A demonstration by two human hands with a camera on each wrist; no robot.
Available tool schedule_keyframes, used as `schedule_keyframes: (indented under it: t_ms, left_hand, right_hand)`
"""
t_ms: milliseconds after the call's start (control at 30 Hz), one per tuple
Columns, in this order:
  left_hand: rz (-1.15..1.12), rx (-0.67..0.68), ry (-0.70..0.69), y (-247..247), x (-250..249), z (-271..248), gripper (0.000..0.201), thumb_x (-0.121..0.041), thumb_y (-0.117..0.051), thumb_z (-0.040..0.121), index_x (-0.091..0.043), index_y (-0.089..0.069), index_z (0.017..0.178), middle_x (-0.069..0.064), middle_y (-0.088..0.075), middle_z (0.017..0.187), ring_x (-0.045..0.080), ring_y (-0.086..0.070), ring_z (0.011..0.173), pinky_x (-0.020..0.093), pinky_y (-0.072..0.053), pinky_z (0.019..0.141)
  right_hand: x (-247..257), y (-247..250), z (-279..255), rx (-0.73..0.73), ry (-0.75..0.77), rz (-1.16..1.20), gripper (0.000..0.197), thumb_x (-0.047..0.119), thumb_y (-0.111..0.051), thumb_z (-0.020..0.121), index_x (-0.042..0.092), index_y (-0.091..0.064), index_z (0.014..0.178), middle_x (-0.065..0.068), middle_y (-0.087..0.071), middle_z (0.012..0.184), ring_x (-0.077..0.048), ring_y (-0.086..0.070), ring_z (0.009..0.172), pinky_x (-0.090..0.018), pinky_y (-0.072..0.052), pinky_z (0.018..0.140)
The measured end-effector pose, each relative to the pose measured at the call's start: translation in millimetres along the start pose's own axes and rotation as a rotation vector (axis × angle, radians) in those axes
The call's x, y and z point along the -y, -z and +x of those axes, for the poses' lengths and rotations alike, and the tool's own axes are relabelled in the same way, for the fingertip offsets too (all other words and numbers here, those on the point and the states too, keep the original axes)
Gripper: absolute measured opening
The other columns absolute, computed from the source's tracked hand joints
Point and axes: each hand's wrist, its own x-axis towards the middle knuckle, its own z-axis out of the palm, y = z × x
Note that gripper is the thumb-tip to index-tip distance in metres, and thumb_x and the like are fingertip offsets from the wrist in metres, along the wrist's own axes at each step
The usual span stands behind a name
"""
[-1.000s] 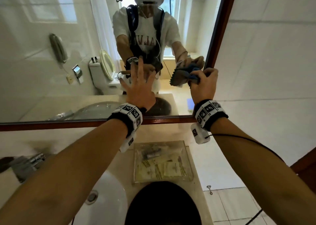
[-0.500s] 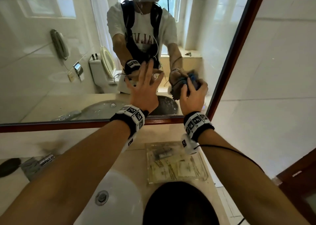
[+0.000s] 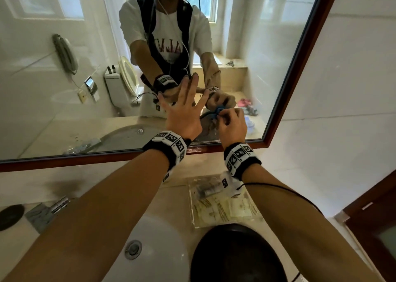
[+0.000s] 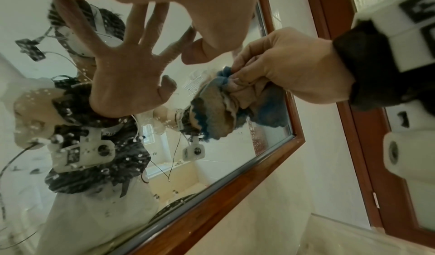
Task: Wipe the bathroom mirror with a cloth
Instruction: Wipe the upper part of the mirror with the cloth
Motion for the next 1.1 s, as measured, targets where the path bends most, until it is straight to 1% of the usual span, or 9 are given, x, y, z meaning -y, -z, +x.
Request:
schedule_keyframes:
  t_ms: [100,233,333,433,600,733,867,1000,1100]
  left_hand:
    - [0.005,-0.016,0.001,-2,1,0,0.091,-0.023,-0.062,0.073,-0.035,-0.019,0.153,0.007,0.002,0.165,0.027,0.002,0.151,0.08,-0.019,0.098]
    - [0.011,-0.006,0.007,-3,0,0,0.093,-0.023,-0.063,0.075,-0.036,-0.014,0.153,0.006,0.006,0.164,0.026,0.007,0.15,0.079,-0.018,0.099]
    - [0.026,-0.02,0.002,-6,0,-1,0.093,-0.022,-0.062,0.075,-0.035,-0.013,0.153,0.008,0.005,0.164,0.027,0.006,0.151,0.079,-0.018,0.099]
    - [0.017,-0.037,0.001,-9,1,-1,0.092,-0.022,-0.062,0.076,-0.034,-0.014,0.153,0.009,0.002,0.164,0.028,0.004,0.151,0.08,-0.018,0.098]
    - [-0.031,-0.05,-0.011,-4,3,0,0.089,-0.022,-0.066,0.074,-0.034,-0.023,0.151,0.008,0.0,0.164,0.028,0.002,0.151,0.08,-0.019,0.098]
    - [-0.02,-0.03,-0.026,-4,6,-5,0.087,-0.021,-0.068,0.072,-0.033,-0.03,0.149,0.01,-0.001,0.164,0.035,0.0,0.15,0.08,-0.018,0.099]
    - [0.007,-0.002,-0.028,-5,6,-5,0.088,-0.02,-0.064,0.074,-0.034,-0.026,0.151,0.01,-0.001,0.164,0.037,0.0,0.15,0.082,-0.018,0.097]
    - [0.032,-0.001,-0.03,-7,7,-5,0.09,-0.022,-0.066,0.074,-0.035,-0.021,0.151,0.011,0.0,0.164,0.037,0.001,0.15,0.082,-0.018,0.097]
    - [0.037,-0.025,-0.035,-9,7,-4,0.09,-0.021,-0.067,0.071,-0.035,-0.025,0.15,0.011,-0.001,0.164,0.037,0.0,0.15,0.083,-0.018,0.096]
  right_hand:
    - [-15,23,14,-0.099,-0.15,0.033,0.026,0.015,-0.07,0.085,0.01,-0.058,0.108,-0.008,-0.048,0.121,-0.016,-0.056,0.097,-0.024,-0.047,0.088]
    - [-43,44,27,-0.237,-0.279,0.061,0.034,0.029,-0.073,0.083,0.012,-0.06,0.109,-0.012,-0.039,0.128,-0.026,-0.053,0.111,-0.032,-0.048,0.101]
    - [-50,52,29,-0.242,-0.365,-0.04,0.03,0.036,-0.07,0.086,0.018,-0.063,0.109,-0.01,-0.04,0.126,-0.022,-0.048,0.114,-0.027,-0.045,0.091]
    - [-48,50,28,-0.216,-0.424,-0.059,0.03,0.042,-0.063,0.089,0.022,-0.062,0.112,-0.009,-0.049,0.118,-0.026,-0.055,0.107,-0.036,-0.05,0.089]
    - [-30,30,21,-0.225,-0.463,-0.016,0.02,0.032,-0.057,0.092,0.021,-0.055,0.109,-0.008,-0.053,0.114,-0.028,-0.06,0.097,-0.043,-0.052,0.087]
    - [-10,-4,-4,-0.156,-0.456,0.002,0.013,0.023,-0.06,0.091,0.015,-0.06,0.101,-0.012,-0.053,0.109,-0.033,-0.059,0.097,-0.04,-0.048,0.085]
    - [10,-39,-38,-0.067,-0.441,0.041,0.011,0.019,-0.06,0.09,0.012,-0.061,0.099,-0.013,-0.053,0.11,-0.032,-0.057,0.099,-0.035,-0.044,0.083]
    - [10,-41,-38,-0.031,-0.437,0.078,0.012,0.016,-0.062,0.088,0.011,-0.058,0.099,-0.011,-0.053,0.112,-0.029,-0.057,0.101,-0.035,-0.044,0.088]
    - [-3,-29,-29,0.002,-0.399,0.047,0.011,0.013,-0.063,0.087,0.011,-0.057,0.095,-0.011,-0.053,0.112,-0.03,-0.058,0.099,-0.036,-0.045,0.087]
